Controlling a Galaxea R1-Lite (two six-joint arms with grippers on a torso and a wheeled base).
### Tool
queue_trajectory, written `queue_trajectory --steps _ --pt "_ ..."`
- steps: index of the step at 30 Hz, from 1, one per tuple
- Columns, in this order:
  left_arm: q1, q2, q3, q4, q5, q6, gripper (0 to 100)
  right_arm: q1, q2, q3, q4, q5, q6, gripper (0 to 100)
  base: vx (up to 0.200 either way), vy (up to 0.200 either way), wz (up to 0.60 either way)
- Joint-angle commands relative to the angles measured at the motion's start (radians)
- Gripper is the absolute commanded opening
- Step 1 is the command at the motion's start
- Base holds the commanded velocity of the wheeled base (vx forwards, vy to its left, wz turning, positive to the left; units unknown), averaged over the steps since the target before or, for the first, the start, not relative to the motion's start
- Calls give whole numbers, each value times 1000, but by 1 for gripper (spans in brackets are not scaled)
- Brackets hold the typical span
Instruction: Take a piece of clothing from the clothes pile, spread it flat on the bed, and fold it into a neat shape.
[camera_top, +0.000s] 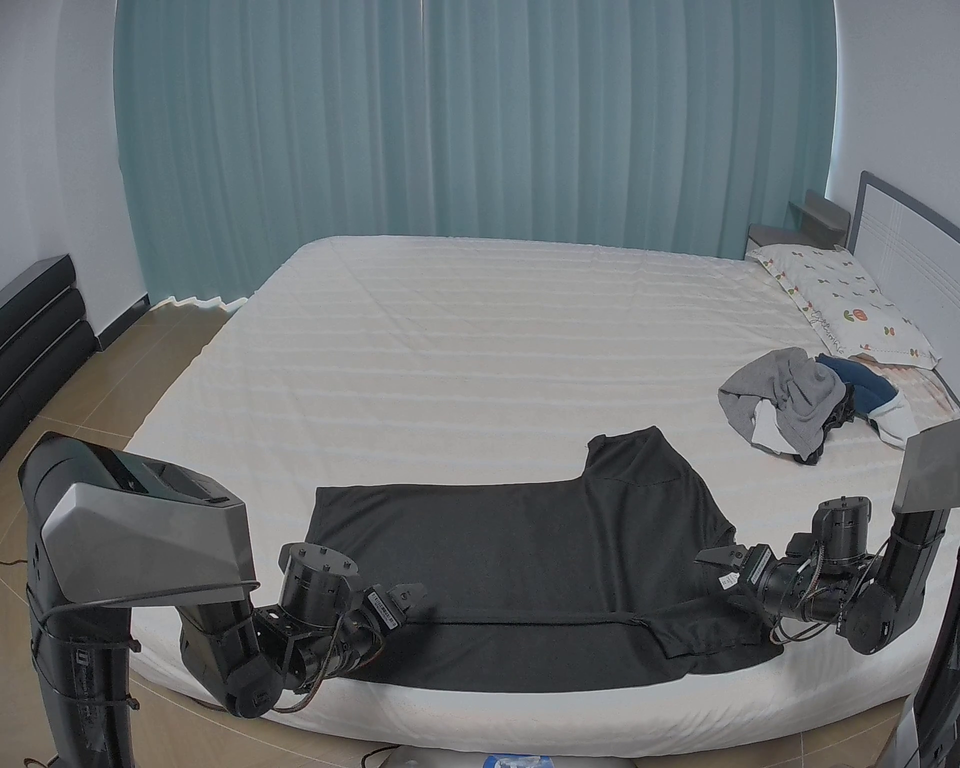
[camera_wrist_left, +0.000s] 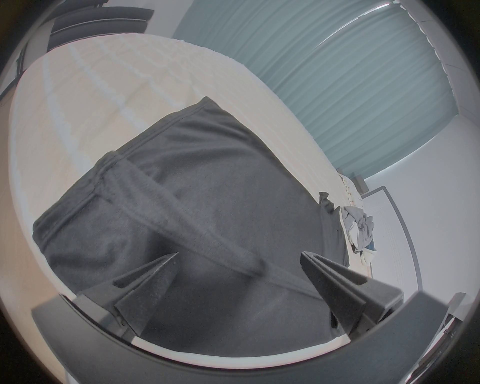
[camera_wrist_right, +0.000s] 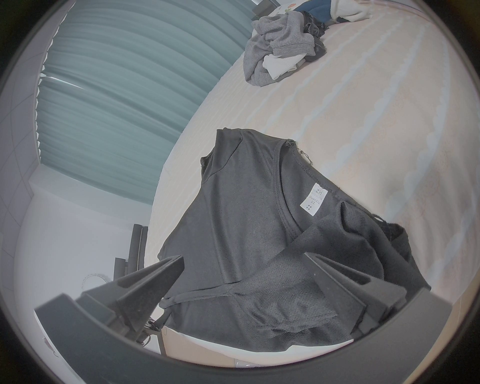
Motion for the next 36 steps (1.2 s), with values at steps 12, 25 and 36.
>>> queue_trajectory --steps 12,25,36 --pt "152 37 -225 125 2 5 100 -3 3 -1 0 0 0 100 0 0 0" --pt "256 -38 -141 119 -2 7 100 -1 15 -1 -2 0 -1 100 0 0 0" --pt "247 -174 -41 125 -30 60 100 0 52 13 -46 -2 -3 100 0 0 0"
